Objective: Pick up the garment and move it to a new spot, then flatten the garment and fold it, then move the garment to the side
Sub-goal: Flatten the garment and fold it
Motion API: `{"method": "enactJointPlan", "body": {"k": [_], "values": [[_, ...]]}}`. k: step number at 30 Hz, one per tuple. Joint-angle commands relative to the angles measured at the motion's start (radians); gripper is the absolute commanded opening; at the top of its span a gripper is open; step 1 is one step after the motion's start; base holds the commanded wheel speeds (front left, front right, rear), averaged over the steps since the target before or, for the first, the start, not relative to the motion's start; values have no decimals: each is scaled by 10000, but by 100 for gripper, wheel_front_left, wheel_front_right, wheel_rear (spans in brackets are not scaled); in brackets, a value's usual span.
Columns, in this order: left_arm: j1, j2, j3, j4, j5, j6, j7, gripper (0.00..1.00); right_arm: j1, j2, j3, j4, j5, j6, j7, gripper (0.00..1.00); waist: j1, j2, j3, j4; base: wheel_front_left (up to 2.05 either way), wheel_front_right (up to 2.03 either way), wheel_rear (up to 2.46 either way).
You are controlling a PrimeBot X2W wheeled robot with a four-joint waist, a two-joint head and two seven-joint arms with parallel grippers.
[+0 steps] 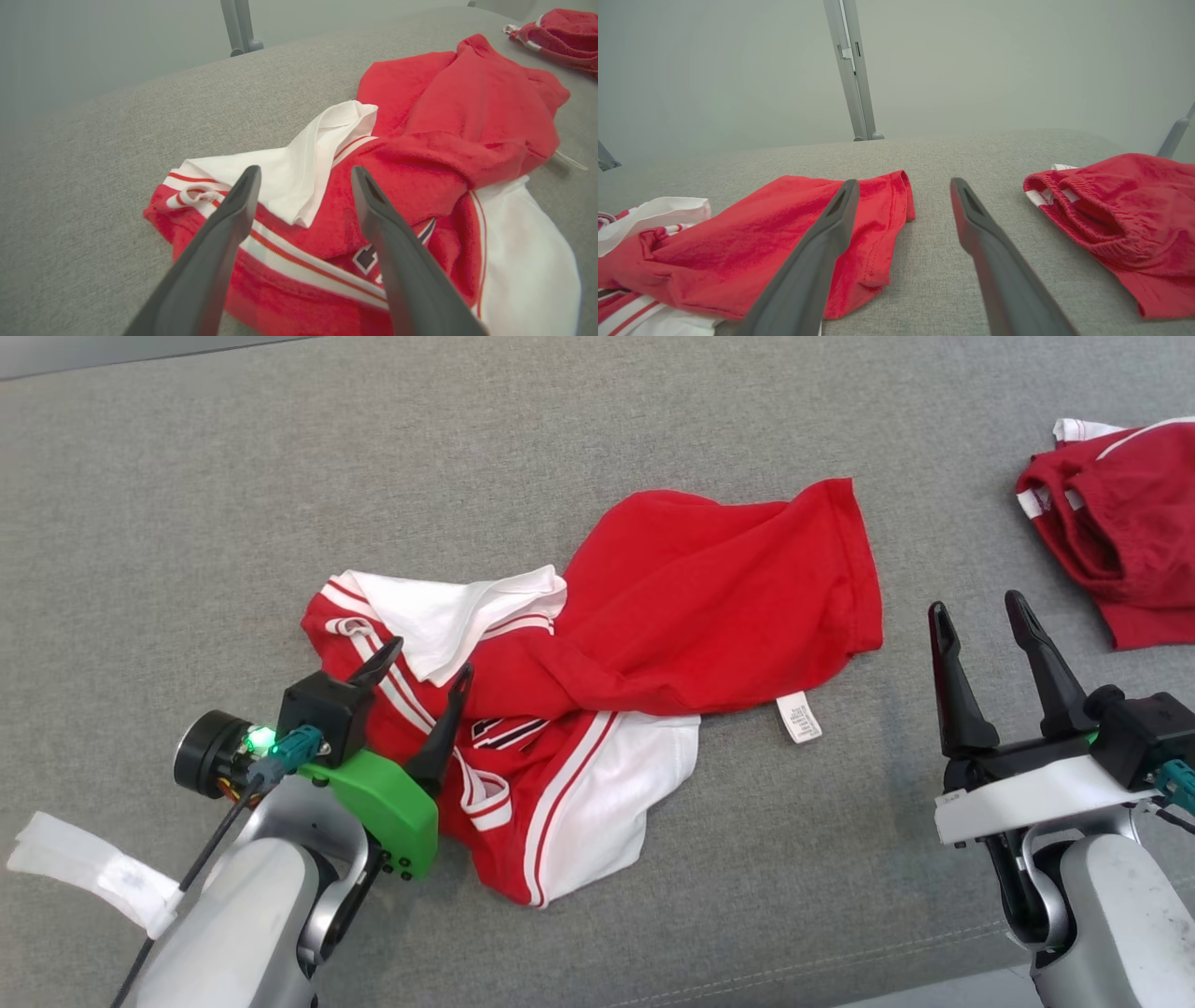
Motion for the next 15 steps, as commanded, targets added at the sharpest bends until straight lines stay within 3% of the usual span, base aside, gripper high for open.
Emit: {"method": "enactJointPlan", "body": {"k": [1,7,8,10,15], "values": [[-263,103,-24,207,-46,-82,114,100,-82,35,-5,42,46,-3,-57,100,0,0,181,-210,0,0,0],[-669,313,-15,1222,-46,-145,564,100,-110,112,-28,149,69,-3,-136,100,0,0,301,-408,0,0,0],[-735,368,-47,1362,9,-142,619,76,-115,118,-38,157,68,-3,-141,100,0,0,313,-420,0,0,0],[-908,428,-16,1534,131,-49,554,0,-134,123,-60,165,79,-3,-146,100,0,0,338,-435,0,0,0],[-1210,469,260,1387,335,307,-266,0,-147,101,-277,131,127,-3,-187,100,0,0,327,-338,0,0,0]]}}
